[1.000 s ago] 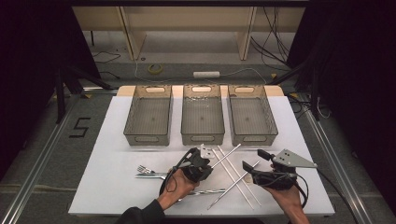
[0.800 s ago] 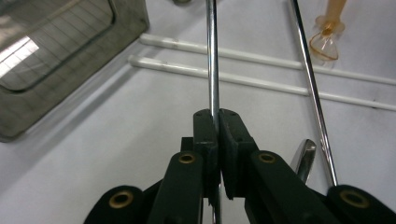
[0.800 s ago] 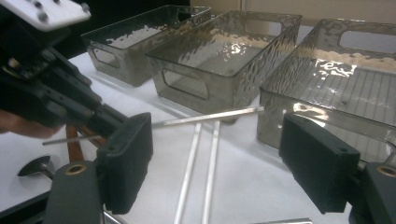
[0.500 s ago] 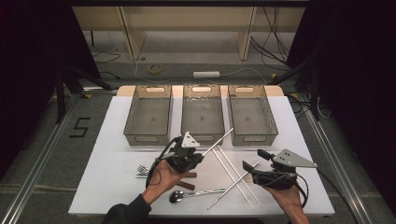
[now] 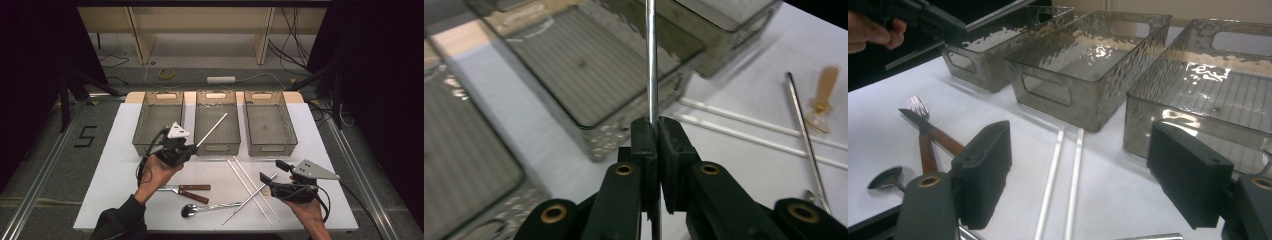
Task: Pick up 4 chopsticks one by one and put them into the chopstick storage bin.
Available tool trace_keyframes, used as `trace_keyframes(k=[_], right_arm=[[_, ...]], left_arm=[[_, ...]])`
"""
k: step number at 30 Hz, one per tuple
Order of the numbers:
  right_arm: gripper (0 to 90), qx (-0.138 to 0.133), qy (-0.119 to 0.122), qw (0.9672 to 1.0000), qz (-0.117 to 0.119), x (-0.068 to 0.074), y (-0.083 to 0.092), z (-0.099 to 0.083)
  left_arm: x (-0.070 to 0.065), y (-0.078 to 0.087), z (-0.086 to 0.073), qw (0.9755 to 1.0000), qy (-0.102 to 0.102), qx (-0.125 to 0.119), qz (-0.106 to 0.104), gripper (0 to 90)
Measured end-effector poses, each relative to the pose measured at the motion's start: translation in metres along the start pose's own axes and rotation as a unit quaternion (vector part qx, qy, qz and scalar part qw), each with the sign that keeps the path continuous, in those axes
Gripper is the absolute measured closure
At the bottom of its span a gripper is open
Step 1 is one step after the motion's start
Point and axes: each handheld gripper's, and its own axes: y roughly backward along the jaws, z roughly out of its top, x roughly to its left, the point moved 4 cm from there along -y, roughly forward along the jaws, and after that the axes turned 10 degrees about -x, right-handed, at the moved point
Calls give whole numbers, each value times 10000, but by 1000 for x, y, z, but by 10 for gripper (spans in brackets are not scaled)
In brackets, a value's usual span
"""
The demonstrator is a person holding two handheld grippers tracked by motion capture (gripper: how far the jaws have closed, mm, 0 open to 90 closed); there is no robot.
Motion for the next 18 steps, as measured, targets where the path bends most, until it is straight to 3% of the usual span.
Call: trace_keyframes(k=[8, 18], right_arm=[[271, 4, -26, 10000, 2, -1, 0, 0], [271, 3, -46, 10000, 6, -1, -1, 0]], left_arm=[[40, 9, 8, 9989, 207, -151, 384, 855], [90, 13, 14, 9940, 568, -279, 895, 856]])
